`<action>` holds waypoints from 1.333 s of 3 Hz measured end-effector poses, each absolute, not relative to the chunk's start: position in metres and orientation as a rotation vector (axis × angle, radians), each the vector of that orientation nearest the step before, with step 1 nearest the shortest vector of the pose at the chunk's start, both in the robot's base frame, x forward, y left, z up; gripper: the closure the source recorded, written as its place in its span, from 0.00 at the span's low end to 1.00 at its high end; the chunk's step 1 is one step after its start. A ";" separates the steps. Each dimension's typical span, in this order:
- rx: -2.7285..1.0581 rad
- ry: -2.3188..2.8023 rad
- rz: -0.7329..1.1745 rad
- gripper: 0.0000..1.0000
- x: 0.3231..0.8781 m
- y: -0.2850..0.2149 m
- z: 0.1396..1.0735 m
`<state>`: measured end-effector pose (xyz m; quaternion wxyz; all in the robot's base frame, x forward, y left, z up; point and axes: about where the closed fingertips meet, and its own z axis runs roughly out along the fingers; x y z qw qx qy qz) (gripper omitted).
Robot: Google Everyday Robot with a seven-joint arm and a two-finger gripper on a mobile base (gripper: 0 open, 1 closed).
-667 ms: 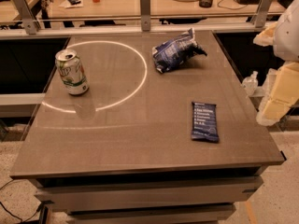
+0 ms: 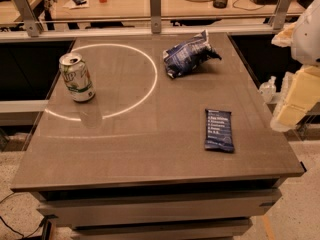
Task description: Move blue chip bag near rxbar blueberry
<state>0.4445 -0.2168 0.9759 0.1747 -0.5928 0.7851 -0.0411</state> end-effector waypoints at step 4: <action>-1.179 2.062 -0.077 0.00 0.575 -0.216 0.978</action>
Offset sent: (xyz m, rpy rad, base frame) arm 0.0956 0.0096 0.0050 0.0800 -0.3427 -0.1385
